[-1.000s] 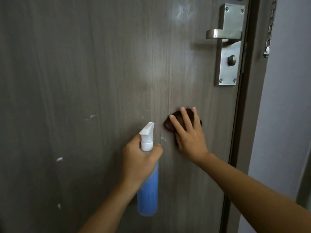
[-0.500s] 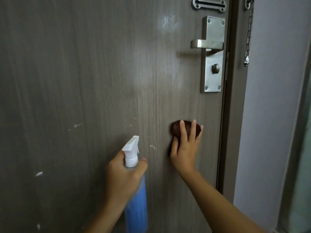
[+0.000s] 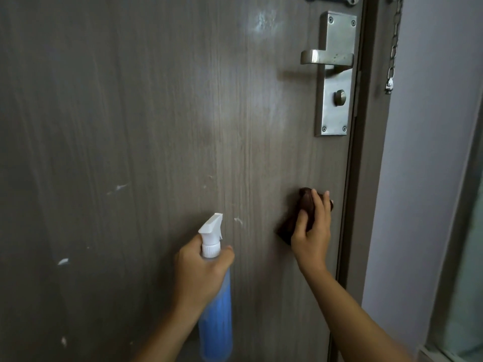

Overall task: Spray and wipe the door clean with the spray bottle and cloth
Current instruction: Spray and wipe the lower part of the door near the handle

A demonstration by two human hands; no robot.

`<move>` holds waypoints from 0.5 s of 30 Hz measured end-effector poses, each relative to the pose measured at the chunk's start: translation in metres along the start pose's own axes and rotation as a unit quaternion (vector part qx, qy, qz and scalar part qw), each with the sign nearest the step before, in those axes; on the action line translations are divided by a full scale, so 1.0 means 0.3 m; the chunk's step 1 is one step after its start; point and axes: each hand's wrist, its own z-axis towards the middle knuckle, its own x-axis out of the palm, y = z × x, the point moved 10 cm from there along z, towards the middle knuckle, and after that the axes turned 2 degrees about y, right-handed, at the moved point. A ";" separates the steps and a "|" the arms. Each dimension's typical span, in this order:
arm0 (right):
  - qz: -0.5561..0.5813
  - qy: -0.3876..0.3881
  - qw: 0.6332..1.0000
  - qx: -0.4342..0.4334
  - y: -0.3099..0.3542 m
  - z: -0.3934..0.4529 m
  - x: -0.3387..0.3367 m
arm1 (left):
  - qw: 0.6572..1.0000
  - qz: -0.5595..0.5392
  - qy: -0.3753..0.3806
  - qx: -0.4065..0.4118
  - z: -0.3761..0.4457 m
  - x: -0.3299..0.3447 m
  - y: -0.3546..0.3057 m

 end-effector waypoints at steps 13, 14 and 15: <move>0.162 -0.114 0.980 0.028 0.060 -0.081 -0.180 | 0.998 -0.023 0.039 0.050 -0.004 0.129 -0.091; 0.172 -0.123 0.976 0.051 0.039 -0.083 -0.189 | 0.998 -0.019 0.041 0.048 -0.006 0.134 -0.088; 0.196 -0.135 0.968 0.084 0.012 -0.083 -0.197 | 0.998 -0.018 0.042 0.045 -0.009 0.140 -0.085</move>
